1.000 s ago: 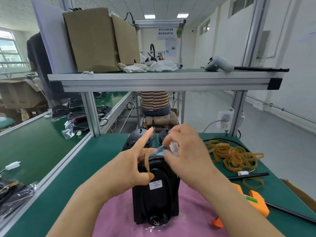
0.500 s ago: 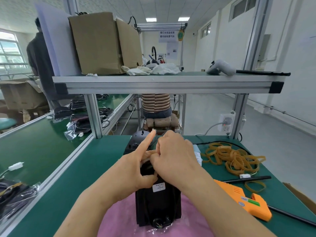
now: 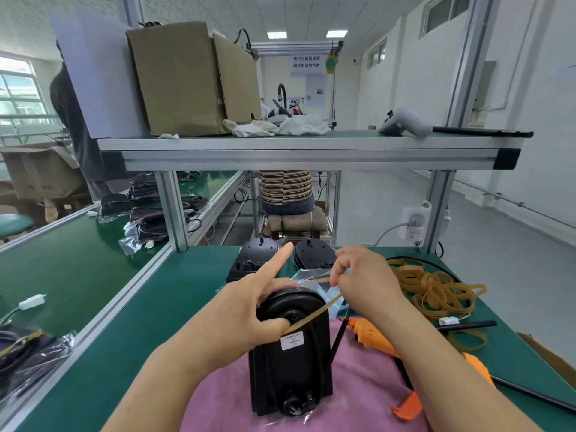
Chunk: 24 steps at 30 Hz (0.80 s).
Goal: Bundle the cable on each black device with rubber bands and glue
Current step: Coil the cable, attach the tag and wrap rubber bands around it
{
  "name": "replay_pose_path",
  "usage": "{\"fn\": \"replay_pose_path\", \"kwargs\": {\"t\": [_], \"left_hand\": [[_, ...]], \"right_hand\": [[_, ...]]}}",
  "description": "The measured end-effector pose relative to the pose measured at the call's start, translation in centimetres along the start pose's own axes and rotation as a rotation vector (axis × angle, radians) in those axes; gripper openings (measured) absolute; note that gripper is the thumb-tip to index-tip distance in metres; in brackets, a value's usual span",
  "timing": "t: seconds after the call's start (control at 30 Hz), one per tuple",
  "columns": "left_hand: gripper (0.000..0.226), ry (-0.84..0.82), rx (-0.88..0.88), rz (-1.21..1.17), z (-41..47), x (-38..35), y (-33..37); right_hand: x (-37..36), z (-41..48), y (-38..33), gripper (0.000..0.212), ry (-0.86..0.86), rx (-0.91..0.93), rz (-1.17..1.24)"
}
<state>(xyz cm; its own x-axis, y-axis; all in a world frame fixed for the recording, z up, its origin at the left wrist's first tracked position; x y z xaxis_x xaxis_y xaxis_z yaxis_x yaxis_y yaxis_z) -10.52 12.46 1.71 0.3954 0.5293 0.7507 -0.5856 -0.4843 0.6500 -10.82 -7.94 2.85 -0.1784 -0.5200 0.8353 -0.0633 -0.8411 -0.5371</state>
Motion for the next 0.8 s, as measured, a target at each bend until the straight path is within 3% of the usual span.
{"fn": "replay_pose_path", "kwargs": {"t": [0.2,0.57,0.73,0.8], "left_hand": [[0.098,0.006,-0.006,-0.001,0.3,0.0,-0.5],[0.098,0.155,0.015,-0.141,0.3,-0.1,-2.0],[0.101,0.221,0.04,-0.321,0.1,-0.4,-3.2],[0.1,0.264,0.064,-0.408,-0.3,-0.4,-4.0]], "right_hand": [[-0.6,0.9,0.3,0.045,-0.157,-0.023,-0.018],[-1.4,-0.1,0.3,0.032,-0.259,-0.028,0.215],[-1.9,0.2,1.9,0.019,-0.322,-0.076,0.277],[-2.3,-0.2,3.5,0.026,-0.37,-0.137,0.246]]}}
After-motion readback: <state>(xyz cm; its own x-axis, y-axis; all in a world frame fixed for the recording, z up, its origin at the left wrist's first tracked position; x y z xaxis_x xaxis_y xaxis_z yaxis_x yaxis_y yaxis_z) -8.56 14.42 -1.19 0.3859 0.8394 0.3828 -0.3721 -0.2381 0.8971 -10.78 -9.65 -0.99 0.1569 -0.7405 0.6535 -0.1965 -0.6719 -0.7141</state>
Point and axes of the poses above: each hand's wrist, its own z-axis towards the middle knuckle, its own x-axis out of the back of the hand, y = z × x, the point moved 3 cm from there along z, towards the middle knuckle, and after that the axes turned 9 degrees about -y, right-handed, at the moved point
